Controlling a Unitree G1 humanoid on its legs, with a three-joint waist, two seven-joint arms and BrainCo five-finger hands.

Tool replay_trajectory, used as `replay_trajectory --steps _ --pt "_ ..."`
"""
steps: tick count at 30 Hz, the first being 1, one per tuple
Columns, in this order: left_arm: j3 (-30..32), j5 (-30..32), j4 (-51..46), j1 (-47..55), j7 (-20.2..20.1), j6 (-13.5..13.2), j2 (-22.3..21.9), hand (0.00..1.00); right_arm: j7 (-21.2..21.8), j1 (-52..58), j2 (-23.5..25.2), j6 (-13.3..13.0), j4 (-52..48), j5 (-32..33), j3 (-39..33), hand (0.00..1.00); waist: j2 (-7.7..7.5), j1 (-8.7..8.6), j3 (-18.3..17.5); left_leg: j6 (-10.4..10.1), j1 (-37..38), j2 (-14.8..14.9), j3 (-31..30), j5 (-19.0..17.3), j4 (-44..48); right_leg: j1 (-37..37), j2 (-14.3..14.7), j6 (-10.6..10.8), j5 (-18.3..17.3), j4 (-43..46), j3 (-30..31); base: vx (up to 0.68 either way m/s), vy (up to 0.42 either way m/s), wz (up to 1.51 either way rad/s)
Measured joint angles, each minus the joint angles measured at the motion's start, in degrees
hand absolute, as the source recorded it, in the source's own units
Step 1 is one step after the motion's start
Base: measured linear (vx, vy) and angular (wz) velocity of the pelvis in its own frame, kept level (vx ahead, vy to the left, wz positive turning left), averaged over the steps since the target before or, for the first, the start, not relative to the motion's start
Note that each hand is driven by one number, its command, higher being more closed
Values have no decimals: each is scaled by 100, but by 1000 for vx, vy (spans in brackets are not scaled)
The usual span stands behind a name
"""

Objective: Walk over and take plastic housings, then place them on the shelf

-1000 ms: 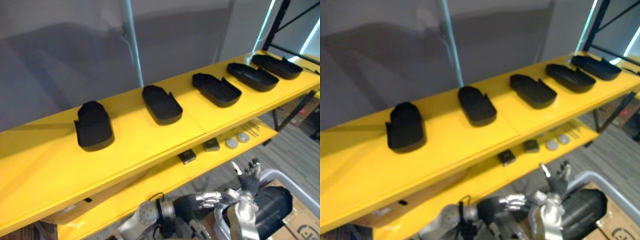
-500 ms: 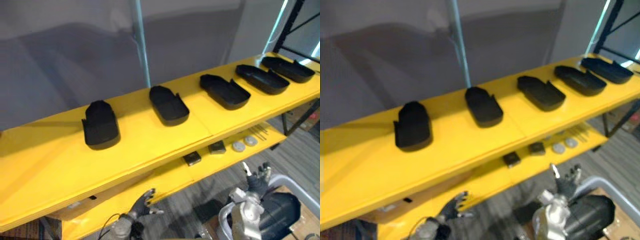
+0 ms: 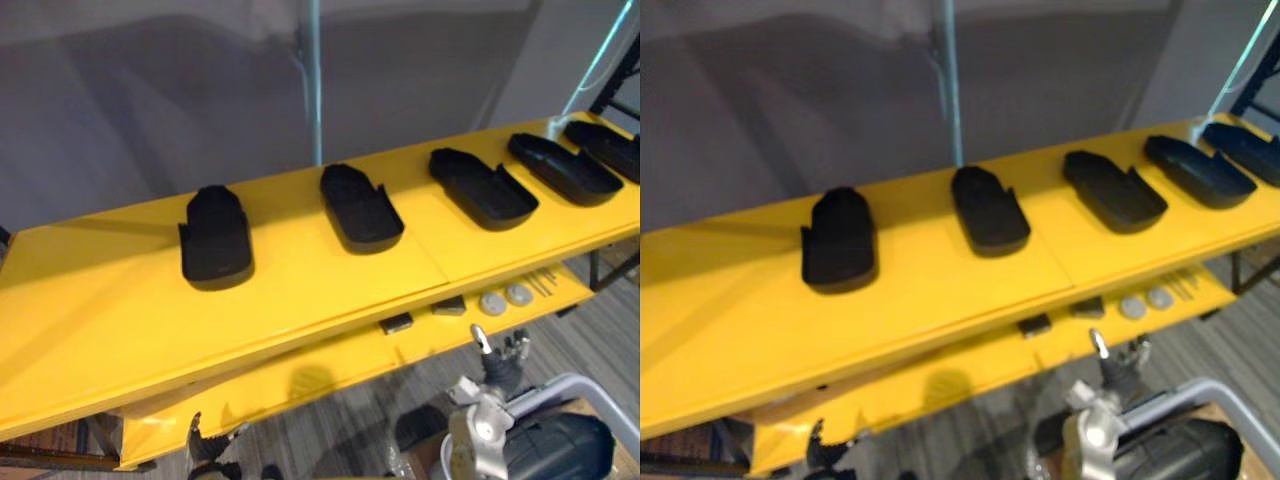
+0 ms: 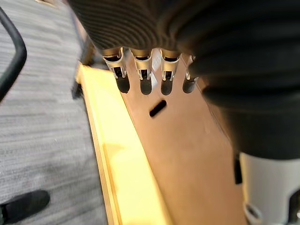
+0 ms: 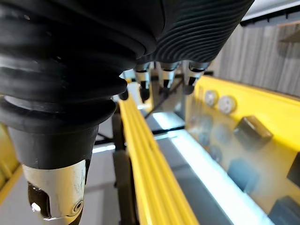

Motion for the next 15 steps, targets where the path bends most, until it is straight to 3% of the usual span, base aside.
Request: replay_trajectory --steps 7,15 --pt "369 -160 215 28 31 -29 -60 0 166 12 22 49 43 -7 70 0 -144 25 49 0 70 -6 -86 -17 -1 96 -12 -14 -116 72 -99 1 -4 6" --pt "364 -147 240 16 -10 -265 -119 0 358 79 21 79 44 -5 70 0 -125 68 55 -58 182 18 98 -109 1 80 4 -15 -151 113 87 31 -2 -11"
